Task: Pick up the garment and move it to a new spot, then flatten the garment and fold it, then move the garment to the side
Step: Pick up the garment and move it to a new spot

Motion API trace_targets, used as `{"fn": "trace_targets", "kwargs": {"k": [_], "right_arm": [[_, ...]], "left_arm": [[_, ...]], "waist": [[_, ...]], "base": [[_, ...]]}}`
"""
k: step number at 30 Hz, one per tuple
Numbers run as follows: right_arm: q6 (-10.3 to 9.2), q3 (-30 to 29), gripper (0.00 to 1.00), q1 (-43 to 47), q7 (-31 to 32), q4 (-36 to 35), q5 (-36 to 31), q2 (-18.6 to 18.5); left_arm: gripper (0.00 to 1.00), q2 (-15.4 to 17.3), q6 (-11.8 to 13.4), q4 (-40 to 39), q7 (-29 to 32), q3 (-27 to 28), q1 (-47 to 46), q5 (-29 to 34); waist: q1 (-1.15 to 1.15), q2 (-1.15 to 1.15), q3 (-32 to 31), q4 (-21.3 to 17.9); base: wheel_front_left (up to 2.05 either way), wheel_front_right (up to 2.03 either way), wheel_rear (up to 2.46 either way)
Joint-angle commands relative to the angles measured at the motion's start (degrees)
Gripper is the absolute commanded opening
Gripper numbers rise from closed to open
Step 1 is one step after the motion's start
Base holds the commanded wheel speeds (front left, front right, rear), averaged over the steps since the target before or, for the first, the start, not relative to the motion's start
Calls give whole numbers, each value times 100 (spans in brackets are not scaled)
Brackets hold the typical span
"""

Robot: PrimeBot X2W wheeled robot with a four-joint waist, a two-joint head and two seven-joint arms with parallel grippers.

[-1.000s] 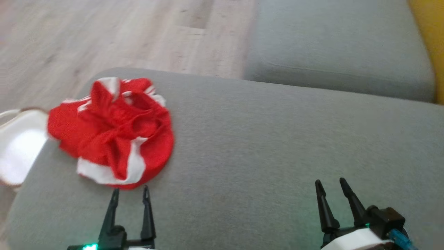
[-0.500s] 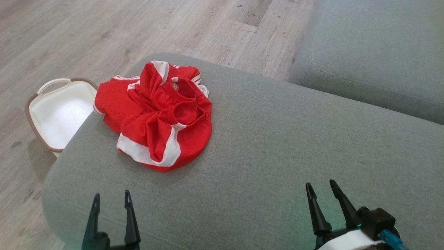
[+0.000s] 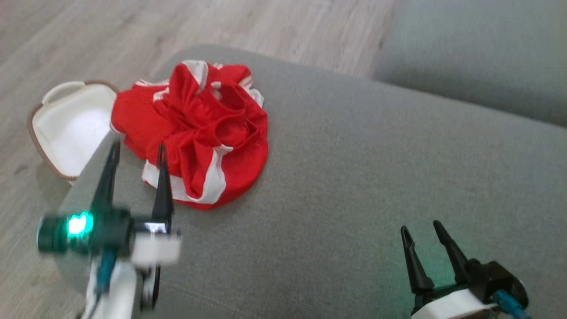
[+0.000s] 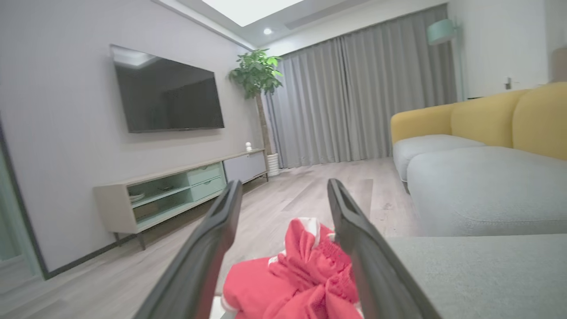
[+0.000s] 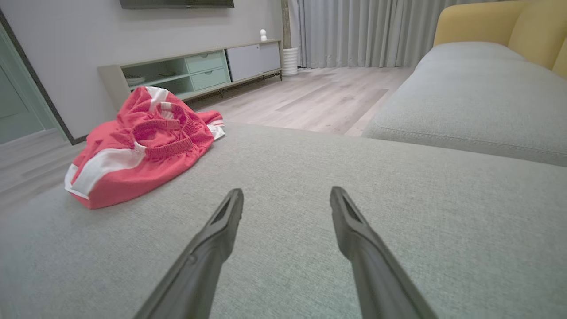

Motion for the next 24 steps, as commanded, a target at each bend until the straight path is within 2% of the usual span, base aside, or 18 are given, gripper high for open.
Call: {"fn": "trace_targets", "kwargs": {"k": [1,8,11,15,16,24], "right_arm": [[-4,85,100,-249,-63,-227,-90,-115],[-4,-9,100,-475,-63,-493,-159,-652],[-4,-62,100,-557,-63,-651,-142,-934],[-4,-228,100,-649,-63,-909,-85,-1251],[-4,-329,100,-668,-63,-1015,-50,-1383],[-4,-575,100,-575,-63,-1331,61,-1738]], "left_arm": [[100,86,-95,-115,176,133,-664,21],[100,0,-517,681,1314,147,-2642,-410],[100,51,-700,1157,1662,40,-3493,-394],[100,64,-915,1987,2092,-65,-4456,-421],[100,86,-961,2468,2336,-111,-4828,-396],[100,306,-685,4363,3492,-154,-5600,-186]], "waist": [[0,0,386,-101],[0,0,1202,-246],[0,0,1574,-323],[0,0,2051,-440],[0,0,2223,-494],[0,0,2626,-627]], "base": [[0,0,0],[0,0,0],[0,0,0],[0,0,0],[0,0,0],[0,0,0]]}}
